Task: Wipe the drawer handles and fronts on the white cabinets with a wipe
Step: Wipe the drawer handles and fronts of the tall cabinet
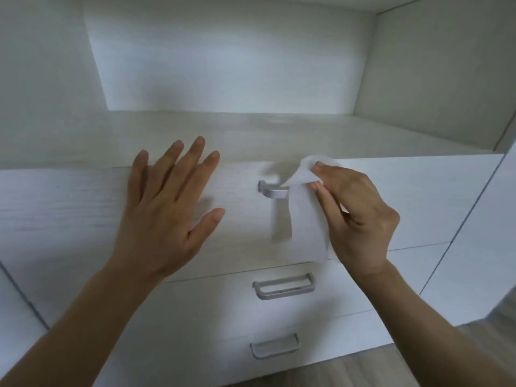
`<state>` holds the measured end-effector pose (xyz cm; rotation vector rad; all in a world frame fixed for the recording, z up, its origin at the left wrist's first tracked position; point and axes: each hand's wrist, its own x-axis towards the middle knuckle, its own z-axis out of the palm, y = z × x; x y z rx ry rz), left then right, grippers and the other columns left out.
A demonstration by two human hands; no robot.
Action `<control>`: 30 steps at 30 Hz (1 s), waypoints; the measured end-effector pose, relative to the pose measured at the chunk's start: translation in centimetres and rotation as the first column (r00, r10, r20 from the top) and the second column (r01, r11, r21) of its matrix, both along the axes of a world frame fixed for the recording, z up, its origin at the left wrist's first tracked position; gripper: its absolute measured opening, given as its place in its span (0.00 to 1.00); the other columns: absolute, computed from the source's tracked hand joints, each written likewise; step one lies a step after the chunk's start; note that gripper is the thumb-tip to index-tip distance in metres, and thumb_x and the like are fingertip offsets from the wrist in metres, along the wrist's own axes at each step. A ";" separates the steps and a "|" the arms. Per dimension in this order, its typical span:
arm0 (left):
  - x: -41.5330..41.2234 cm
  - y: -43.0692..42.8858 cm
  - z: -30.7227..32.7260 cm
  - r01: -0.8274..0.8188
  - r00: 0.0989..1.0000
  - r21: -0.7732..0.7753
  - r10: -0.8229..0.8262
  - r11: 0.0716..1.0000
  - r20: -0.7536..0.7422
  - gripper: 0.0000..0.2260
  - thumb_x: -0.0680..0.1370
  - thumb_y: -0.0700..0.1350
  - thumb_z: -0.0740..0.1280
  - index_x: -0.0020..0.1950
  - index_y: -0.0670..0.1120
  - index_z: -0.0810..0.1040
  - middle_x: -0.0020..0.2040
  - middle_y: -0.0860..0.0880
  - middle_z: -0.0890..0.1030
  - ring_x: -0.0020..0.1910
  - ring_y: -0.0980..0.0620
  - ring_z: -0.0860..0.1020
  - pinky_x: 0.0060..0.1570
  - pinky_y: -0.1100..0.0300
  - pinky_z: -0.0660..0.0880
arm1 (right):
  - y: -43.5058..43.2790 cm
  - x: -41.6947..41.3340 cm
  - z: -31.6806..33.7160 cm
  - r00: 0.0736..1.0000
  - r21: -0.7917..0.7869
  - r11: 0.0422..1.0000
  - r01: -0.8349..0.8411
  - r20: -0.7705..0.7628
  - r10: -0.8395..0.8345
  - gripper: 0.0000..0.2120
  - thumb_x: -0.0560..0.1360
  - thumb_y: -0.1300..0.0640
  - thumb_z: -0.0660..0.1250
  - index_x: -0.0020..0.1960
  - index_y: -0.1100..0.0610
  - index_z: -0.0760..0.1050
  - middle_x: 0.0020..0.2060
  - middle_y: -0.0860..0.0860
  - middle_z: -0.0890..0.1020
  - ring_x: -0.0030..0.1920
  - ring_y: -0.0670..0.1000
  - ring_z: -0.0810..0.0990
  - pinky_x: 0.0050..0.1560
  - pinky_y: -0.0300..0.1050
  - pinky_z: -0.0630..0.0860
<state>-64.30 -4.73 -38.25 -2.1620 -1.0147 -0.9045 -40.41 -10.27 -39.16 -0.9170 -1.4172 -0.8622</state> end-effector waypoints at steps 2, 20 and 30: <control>0.2 -0.1 0.1 -0.007 1.000 -0.002 0.007 1.000 0.020 0.28 0.83 0.59 0.42 0.74 0.43 0.64 0.74 0.42 0.65 0.72 0.42 0.61 0.73 0.46 0.46 | 0.6 0.1 -0.8 0.998 0.011 1.000 0.028 0.052 -0.028 0.08 0.78 0.61 0.66 0.52 0.63 0.81 0.50 0.54 0.83 0.52 0.50 0.80 0.60 0.37 0.74; 1.5 0.0 -0.1 -0.076 0.996 -0.004 0.076 0.997 0.052 0.29 0.81 0.60 0.44 0.73 0.43 0.63 0.73 0.41 0.65 0.70 0.39 0.62 0.73 0.49 0.41 | 3.4 1.0 -1.6 0.983 0.130 0.990 -0.051 0.182 0.026 0.11 0.79 0.57 0.66 0.52 0.64 0.81 0.48 0.56 0.84 0.51 0.52 0.82 0.57 0.45 0.77; 1.1 0.8 -0.4 -0.038 0.999 -0.006 0.038 0.999 0.030 0.29 0.80 0.62 0.43 0.76 0.47 0.56 0.74 0.43 0.59 0.71 0.36 0.59 0.60 0.25 0.60 | 3.6 -2.4 -1.8 0.979 0.124 0.972 -0.202 0.035 0.199 0.16 0.80 0.49 0.63 0.46 0.58 0.84 0.47 0.51 0.85 0.50 0.50 0.83 0.56 0.48 0.75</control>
